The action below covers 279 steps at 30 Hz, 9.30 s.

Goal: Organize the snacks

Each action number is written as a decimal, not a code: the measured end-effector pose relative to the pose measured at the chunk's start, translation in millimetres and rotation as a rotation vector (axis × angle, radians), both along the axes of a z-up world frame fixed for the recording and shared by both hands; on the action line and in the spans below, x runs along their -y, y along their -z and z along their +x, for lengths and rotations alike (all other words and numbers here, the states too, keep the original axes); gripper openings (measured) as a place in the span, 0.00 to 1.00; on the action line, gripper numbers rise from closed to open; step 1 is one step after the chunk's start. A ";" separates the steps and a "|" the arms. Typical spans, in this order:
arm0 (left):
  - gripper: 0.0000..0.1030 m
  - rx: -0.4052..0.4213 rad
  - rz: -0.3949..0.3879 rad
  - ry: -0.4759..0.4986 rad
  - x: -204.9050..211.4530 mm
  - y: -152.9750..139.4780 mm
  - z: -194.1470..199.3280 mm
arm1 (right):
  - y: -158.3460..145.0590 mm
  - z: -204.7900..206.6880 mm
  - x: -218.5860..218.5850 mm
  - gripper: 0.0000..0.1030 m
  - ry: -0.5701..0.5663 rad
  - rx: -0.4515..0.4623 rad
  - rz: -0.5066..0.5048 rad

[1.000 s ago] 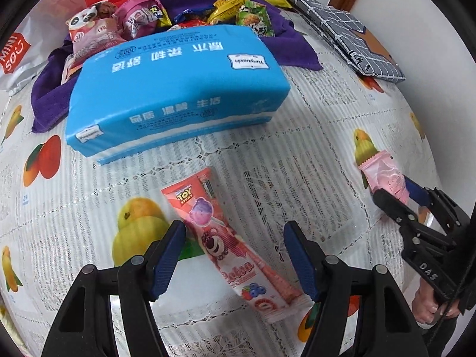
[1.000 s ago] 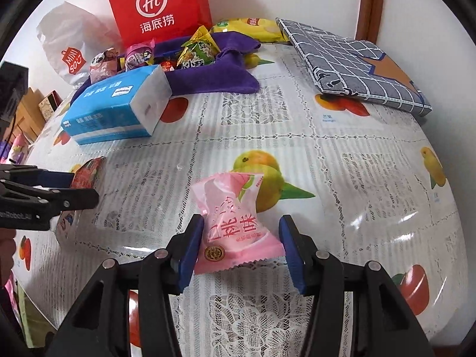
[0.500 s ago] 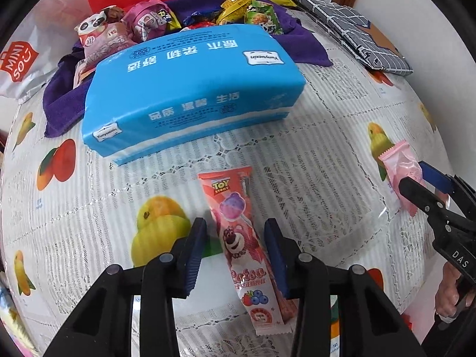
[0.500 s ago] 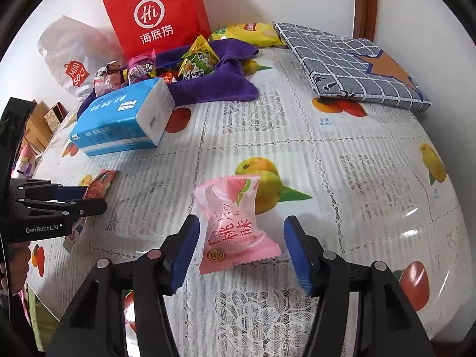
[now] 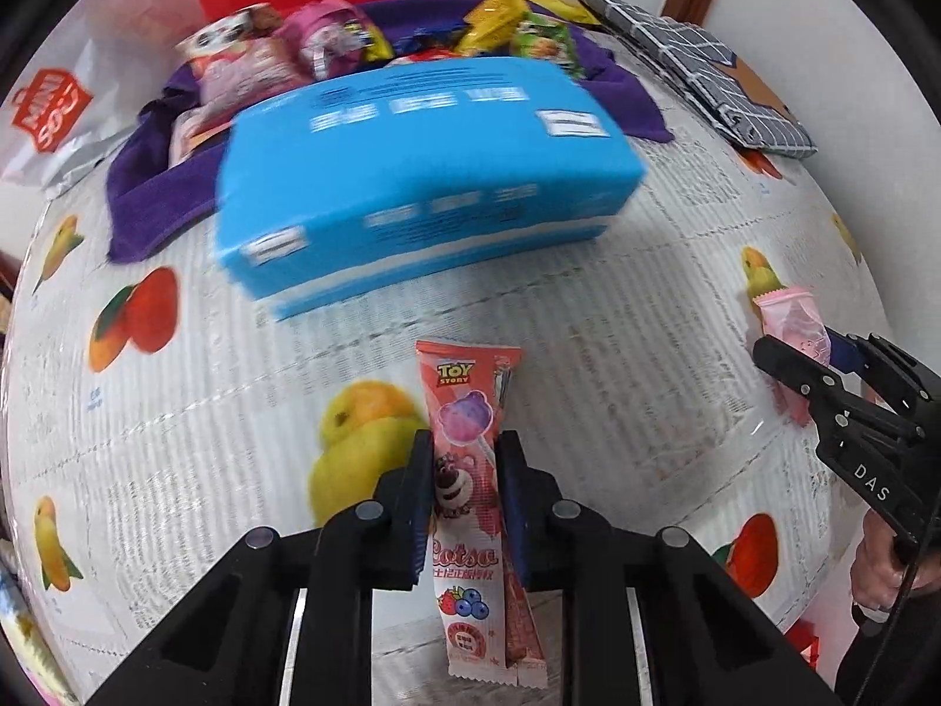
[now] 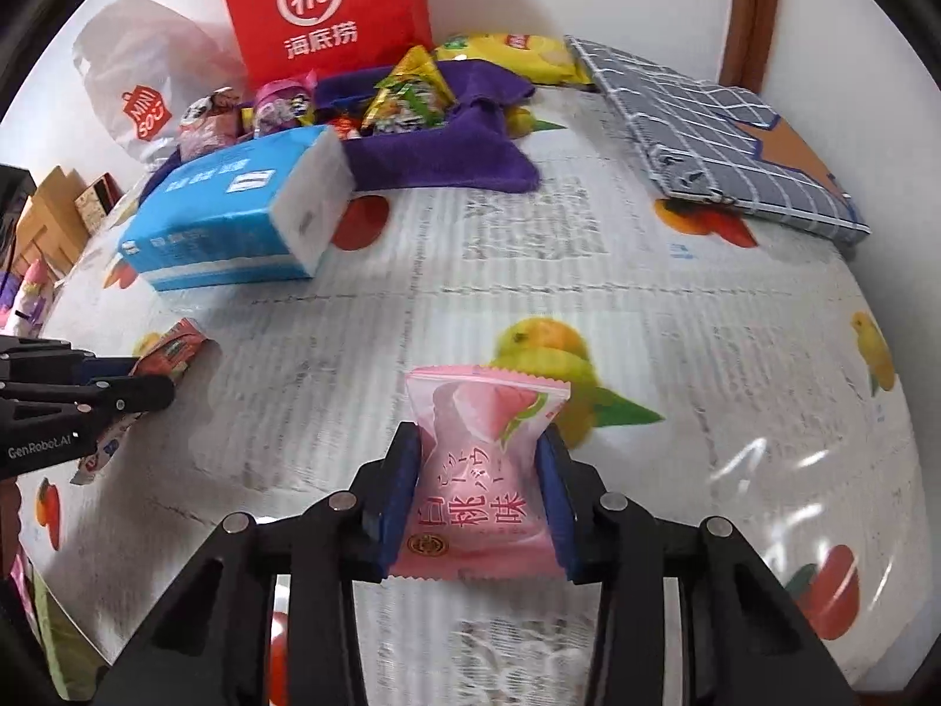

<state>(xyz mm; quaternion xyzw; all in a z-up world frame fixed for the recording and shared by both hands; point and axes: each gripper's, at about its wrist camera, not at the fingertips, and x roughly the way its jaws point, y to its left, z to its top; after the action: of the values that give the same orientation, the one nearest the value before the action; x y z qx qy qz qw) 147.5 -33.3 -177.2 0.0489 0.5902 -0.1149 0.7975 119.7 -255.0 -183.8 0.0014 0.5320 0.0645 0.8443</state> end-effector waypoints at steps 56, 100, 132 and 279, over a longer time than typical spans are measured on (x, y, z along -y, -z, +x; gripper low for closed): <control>0.21 0.151 -0.101 -0.177 -107.0 -63.0 -15.4 | -58.0 17.1 -77.5 0.37 -0.002 0.095 0.002; 0.21 0.252 -0.118 -0.222 -105.0 -132.3 79.7 | -123.4 115.0 -77.6 0.37 -0.002 0.201 0.032; 0.21 0.229 -0.205 -0.207 -76.9 -103.5 196.5 | -77.2 226.1 -88.3 0.37 -0.032 0.162 0.051; 0.98 0.586 -0.022 -0.212 -16.6 -223.3 -132.9 | -234.0 -106.3 -32.3 1.00 0.132 0.388 -0.007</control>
<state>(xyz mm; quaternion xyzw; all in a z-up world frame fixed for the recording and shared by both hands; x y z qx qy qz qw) 14.6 -16.6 46.1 0.0093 0.3359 -0.0185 0.9417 13.5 -222.8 50.2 0.0210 0.3581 0.0063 0.9334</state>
